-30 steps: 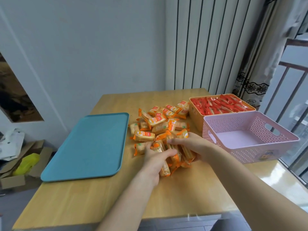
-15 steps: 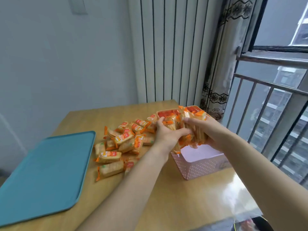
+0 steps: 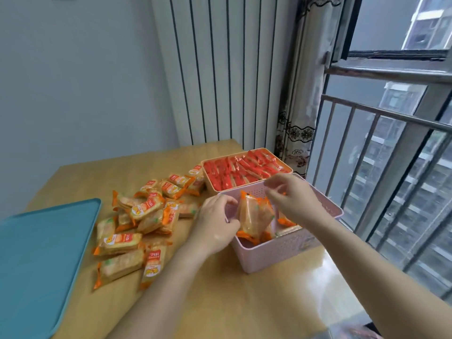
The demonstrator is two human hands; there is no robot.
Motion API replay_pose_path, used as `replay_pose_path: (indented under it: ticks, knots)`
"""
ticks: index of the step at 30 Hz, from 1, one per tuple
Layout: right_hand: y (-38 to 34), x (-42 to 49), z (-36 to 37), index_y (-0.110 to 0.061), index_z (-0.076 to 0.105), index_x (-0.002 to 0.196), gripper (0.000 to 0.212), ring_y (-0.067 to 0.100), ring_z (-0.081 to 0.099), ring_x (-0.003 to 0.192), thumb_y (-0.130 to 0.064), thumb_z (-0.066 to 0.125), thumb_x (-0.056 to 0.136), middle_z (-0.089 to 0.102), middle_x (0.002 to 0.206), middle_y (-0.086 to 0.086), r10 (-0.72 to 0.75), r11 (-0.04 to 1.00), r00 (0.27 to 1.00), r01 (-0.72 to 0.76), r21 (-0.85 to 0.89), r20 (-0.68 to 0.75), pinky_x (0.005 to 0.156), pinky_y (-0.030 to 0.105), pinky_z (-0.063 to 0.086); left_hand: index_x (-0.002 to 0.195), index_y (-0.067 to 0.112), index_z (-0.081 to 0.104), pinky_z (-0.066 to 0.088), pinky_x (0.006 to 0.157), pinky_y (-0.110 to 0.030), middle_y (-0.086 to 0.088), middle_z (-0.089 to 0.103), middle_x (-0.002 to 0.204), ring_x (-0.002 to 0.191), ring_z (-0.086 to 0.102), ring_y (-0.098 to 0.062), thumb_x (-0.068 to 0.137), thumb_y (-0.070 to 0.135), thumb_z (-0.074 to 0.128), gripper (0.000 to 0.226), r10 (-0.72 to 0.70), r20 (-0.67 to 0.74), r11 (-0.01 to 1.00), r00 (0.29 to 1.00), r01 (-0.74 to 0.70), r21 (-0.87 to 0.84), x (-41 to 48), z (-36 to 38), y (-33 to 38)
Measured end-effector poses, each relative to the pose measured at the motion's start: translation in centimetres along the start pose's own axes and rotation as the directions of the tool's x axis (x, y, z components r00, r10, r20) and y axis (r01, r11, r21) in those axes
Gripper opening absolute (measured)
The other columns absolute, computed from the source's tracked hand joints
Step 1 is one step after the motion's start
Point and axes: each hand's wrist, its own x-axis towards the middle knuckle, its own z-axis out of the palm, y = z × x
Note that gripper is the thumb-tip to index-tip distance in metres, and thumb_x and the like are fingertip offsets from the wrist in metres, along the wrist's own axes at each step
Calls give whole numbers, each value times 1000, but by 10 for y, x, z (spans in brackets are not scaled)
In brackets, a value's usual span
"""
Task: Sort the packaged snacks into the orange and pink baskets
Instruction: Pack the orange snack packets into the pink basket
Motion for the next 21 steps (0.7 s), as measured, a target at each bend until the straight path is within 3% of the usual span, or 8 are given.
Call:
replay_pose_path:
  ticks: [3,5,9,12,13,15,18,21]
  knots:
    - [-13,1,12,-29,66,128,58,15,60,112,-62,56,82,68,121,-6,-106,980,957,147,-136,270,96,35,49,122,28,57,39,99,-27,11,55,120,122,46,-12,76,16,65,48,6,22,999,1000,-7,36,-1,-12,-13]
    - [-20,2,25,-32,58,138,69,24,54,125,-66,49,79,62,136,-1,-50,969,917,141,-203,396,104,44,46,122,29,56,38,98,-26,14,52,118,122,45,-11,75,17,64,50,2,68,998,998,-7,67,-6,-23,-22]
    - [-36,8,43,-26,59,135,48,20,63,114,-41,65,90,69,124,-3,-80,978,875,162,-132,477,97,37,50,111,37,53,41,99,-30,14,58,116,120,47,-10,65,33,51,46,-7,136,997,991,-4,78,-10,-43,-36]
    - [-44,12,47,-21,64,128,48,18,64,106,-42,73,86,69,116,-4,-64,985,851,139,-106,521,96,38,51,107,38,57,46,99,-37,19,67,105,113,56,-8,69,53,50,41,-28,100,999,995,32,-40,-3,-51,-34]
    - [-43,13,48,-21,67,124,48,19,65,104,-47,72,83,70,114,-3,-58,985,846,136,-110,531,96,41,52,111,40,57,46,98,-36,21,67,102,111,56,-6,70,63,51,47,-29,125,999,992,32,-25,0,-53,-32]
    - [-41,15,52,-21,70,115,47,22,62,106,-53,65,81,69,112,3,-21,988,841,99,-116,541,96,47,51,122,44,53,42,97,-35,24,64,106,110,53,-6,64,78,55,67,-29,246,983,969,-18,185,5,-57,-24]
    - [-36,18,54,-13,71,112,31,24,61,109,-36,60,95,70,112,8,30,996,850,21,-91,526,98,47,49,127,42,51,35,98,-39,22,64,112,113,55,-11,60,77,70,78,-46,338,903,940,-106,416,11,-59,-9]
    - [-34,18,55,-14,71,112,24,21,67,98,-28,61,95,73,106,3,42,994,878,13,-111,477,92,42,53,129,37,52,34,101,-39,20,61,109,113,58,-10,65,61,83,75,-44,377,930,925,-100,353,17,-61,-7]
